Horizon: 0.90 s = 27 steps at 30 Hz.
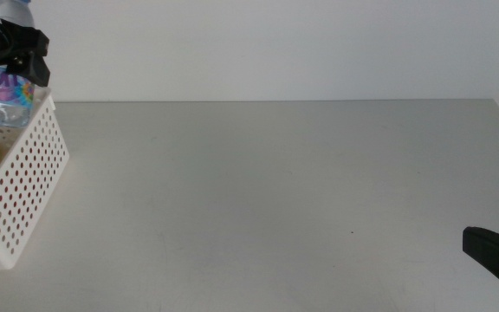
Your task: Use arms to grab the bottles and put them into the dustbin to the left of the table.
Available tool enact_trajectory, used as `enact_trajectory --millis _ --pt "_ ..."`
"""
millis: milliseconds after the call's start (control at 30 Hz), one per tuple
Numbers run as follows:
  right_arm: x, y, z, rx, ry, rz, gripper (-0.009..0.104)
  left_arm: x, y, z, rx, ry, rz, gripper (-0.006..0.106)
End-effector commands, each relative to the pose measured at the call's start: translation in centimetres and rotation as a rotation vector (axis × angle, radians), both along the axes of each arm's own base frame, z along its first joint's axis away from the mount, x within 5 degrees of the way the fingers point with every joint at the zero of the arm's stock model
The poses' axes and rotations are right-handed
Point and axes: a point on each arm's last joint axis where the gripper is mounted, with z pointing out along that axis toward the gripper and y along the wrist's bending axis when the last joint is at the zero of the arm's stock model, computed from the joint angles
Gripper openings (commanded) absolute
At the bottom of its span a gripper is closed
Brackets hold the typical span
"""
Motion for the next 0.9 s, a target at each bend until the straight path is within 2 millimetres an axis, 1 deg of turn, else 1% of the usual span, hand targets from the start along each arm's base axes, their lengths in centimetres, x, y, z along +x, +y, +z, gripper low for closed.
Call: enact_trajectory --millis 0,133,233,433,533,700,767,867 --pt "0.2 -0.1 1.3 0.039 -0.080 -0.018 0.085 0.4 1.2 2.4 -0.012 -0.080 -0.008 -0.002" --pt "0.2 -0.1 1.3 0.039 -0.080 -0.018 0.085 1.7 4.5 0.9 0.017 0.018 0.058 -0.002" --pt "0.2 -0.1 1.3 0.039 -0.080 -0.018 0.085 2.3 6.8 0.0 0.006 0.044 0.111 -0.002" --pt "0.2 -0.1 1.3 0.039 -0.080 -0.018 0.085 3.8 9.9 -2.8 0.059 0.091 0.121 -0.002" --pt "0.2 -0.1 1.3 0.039 -0.080 -0.018 0.085 4.4 10.8 -4.4 0.053 0.138 0.136 -0.002" --pt "0.2 -0.1 1.3 0.039 -0.080 -0.018 0.085 5.5 11.3 -6.6 0.051 0.179 0.137 -0.001" --pt "0.2 -0.1 1.3 0.039 -0.080 -0.018 0.085 5.8 11.4 -7.3 0.049 0.194 0.135 0.002" --pt "0.2 -0.1 1.3 0.039 -0.080 -0.018 0.085 6.0 11.5 -7.9 0.055 0.211 0.122 0.013"
